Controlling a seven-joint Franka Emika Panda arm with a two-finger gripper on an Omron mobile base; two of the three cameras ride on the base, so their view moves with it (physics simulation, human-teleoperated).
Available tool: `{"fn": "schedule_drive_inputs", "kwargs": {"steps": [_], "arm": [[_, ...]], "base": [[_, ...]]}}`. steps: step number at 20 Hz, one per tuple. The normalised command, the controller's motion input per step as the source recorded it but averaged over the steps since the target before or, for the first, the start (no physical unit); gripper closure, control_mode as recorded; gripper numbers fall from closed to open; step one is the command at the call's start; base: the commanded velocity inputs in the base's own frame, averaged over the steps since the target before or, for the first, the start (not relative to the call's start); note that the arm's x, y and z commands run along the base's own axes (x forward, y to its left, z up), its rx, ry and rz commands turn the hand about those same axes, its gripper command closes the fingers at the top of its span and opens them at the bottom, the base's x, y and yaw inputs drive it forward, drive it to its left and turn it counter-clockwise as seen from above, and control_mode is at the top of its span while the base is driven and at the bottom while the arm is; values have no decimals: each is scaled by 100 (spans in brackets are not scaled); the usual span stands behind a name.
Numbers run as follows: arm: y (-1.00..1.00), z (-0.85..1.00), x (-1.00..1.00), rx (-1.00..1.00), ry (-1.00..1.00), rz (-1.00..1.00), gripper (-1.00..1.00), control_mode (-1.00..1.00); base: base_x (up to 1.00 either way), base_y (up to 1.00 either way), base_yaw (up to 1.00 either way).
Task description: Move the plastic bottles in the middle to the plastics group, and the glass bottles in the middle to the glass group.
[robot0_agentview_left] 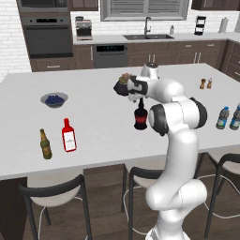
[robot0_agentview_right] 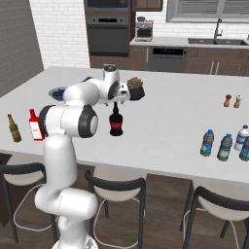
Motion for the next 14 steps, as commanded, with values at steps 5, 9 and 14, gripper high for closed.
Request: {"fn": "schedule_drive_inputs", "kwargs": {"steps": [5, 9, 14], "arm": [[0, 9, 0, 0, -12, 0, -100, -100], [0, 1, 0, 0, -3, 0, -100, -100], [-2, 0, -1, 0, 0, 0, -100, -100]], "base": [[0, 0, 0], [0, 0, 0], [0, 0, 0]]}}
